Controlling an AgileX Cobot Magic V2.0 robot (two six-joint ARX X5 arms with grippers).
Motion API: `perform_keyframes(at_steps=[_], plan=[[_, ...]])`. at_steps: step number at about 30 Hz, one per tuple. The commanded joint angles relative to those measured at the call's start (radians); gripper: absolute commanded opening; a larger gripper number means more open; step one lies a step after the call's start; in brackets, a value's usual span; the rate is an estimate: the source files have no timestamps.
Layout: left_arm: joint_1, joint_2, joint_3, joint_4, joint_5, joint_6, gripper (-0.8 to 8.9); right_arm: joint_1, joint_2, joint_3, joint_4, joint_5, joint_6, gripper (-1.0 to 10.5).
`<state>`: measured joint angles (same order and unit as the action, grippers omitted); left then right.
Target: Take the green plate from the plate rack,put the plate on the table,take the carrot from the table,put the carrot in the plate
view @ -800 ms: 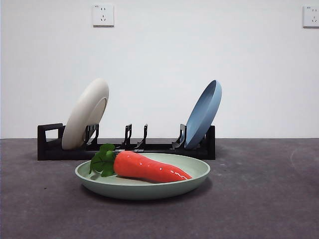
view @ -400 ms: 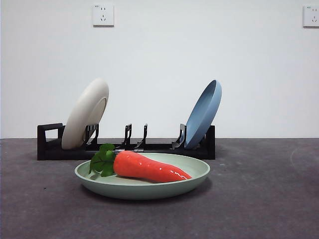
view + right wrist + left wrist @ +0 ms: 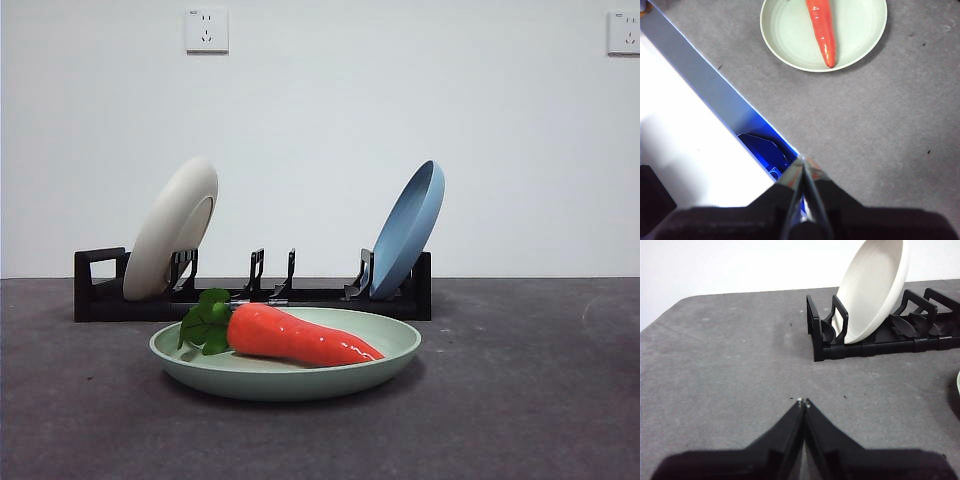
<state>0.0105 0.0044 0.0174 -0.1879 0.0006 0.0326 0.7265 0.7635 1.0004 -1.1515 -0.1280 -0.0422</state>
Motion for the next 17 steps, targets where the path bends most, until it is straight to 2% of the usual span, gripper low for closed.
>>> perform_keyframes(at_steps=[1, 9, 10, 12, 14, 17], plan=[[0.003, -0.003, -0.013, 0.002, 0.002, -0.007, -0.03, 0.002, -0.001, 0.000, 0.006, 0.000, 0.008, 0.0], [0.003, -0.003, -0.013, 0.002, 0.002, -0.007, -0.03, -0.016, -0.023, 0.000, 0.006, 0.006, 0.007, 0.0], [0.003, -0.003, -0.013, 0.002, 0.002, -0.007, -0.03, -0.032, -0.039, 0.000, 0.008, 0.007, -0.016, 0.0], [0.003, -0.003, -0.013, 0.002, 0.002, -0.007, -0.03, -0.073, -0.063, 0.000, 0.026, -0.003, -0.066, 0.0], [0.003, -0.003, -0.013, 0.002, 0.002, -0.007, -0.03, -0.138, -0.097, -0.005, 0.077, -0.034, -0.058, 0.0], [0.003, -0.003, -0.013, 0.002, 0.002, -0.007, -0.03, -0.273, -0.172, -0.043, 0.214, -0.124, -0.045, 0.0]])
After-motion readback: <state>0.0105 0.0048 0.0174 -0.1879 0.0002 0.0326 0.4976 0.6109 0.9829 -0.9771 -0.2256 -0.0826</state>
